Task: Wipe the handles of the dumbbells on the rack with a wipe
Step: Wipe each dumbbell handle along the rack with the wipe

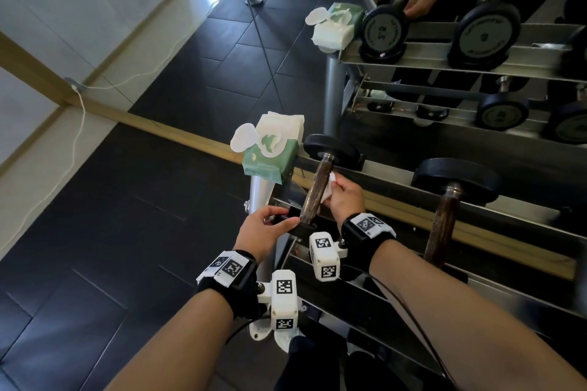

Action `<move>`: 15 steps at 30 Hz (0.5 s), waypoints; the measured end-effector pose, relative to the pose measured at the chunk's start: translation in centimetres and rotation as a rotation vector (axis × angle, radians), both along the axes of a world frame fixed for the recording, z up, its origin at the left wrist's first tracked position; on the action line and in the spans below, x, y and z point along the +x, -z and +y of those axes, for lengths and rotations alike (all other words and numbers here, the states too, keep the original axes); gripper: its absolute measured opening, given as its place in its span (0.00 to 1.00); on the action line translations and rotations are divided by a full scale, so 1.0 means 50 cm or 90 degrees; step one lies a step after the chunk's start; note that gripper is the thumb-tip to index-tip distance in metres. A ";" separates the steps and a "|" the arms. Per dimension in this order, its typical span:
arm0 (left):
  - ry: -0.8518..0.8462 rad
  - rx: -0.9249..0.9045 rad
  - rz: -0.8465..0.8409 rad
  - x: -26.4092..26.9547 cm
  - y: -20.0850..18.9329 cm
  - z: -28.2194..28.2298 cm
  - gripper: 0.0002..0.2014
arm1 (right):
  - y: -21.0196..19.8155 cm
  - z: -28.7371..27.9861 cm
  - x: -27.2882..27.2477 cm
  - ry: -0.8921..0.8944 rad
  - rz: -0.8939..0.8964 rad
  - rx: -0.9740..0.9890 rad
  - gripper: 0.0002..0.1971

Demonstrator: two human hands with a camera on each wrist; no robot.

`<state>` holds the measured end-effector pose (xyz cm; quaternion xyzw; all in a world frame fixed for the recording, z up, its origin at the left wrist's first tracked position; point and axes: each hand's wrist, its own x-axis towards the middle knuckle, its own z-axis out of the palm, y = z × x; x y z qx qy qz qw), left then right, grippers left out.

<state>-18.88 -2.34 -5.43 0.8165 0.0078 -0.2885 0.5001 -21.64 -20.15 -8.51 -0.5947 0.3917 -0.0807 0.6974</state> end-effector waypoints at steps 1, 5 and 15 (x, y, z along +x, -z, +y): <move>-0.002 -0.001 0.002 0.000 0.000 0.000 0.13 | 0.001 0.000 0.001 -0.003 -0.002 -0.006 0.14; 0.006 -0.001 -0.005 -0.001 0.000 0.003 0.13 | 0.018 0.040 -0.038 -0.025 0.031 -0.001 0.14; 0.000 -0.020 -0.002 -0.004 0.001 0.001 0.12 | -0.006 0.028 -0.040 -0.020 -0.004 -0.012 0.17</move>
